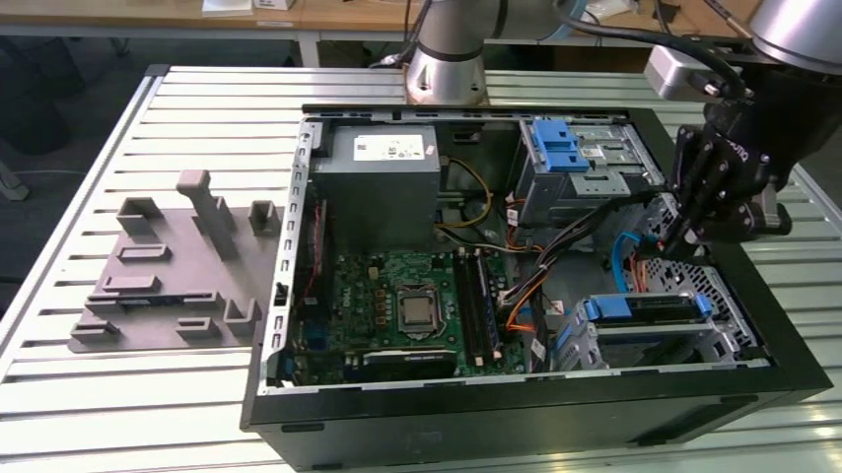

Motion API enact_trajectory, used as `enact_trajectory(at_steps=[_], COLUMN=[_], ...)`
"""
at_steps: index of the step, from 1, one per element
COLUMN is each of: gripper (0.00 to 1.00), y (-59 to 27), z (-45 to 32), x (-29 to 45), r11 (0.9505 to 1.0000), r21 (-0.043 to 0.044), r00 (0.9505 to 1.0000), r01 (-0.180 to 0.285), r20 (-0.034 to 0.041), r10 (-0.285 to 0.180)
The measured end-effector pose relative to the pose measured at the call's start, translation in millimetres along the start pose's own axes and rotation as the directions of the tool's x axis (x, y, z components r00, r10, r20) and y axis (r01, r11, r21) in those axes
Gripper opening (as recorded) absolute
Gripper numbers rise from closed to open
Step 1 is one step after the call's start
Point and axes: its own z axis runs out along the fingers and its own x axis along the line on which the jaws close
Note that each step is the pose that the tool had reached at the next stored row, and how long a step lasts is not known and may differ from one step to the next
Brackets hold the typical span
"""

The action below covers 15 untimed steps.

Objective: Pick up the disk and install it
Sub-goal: 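Insert the first disk wire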

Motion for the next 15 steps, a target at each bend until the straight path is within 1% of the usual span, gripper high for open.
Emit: enact_trajectory(at_steps=[6, 8, 11, 13, 15], gripper=[0.16, 0.16, 0.16, 0.16, 0.16], y=[0.5, 0.8, 1.3, 2.0, 2.7], z=[0.5, 0.9, 1.7, 2.3, 2.8], x=[3.6, 5.6, 8.9, 10.7, 11.8], r11=[0.9999, 0.9999, 0.9998, 0.9997, 0.9993], r21=[0.0097, 0.0116, 0.0130, 0.0138, 0.0155], r00=[1.0000, 0.9999, 0.9998, 0.9997, 0.9993], r01=[0.005, 0.008, 0.014, 0.020, 0.033], r20=[0.0017, 0.0072, 0.0134, 0.0153, 0.0156], r10=[-0.005, -0.008, -0.014, -0.021, -0.034])
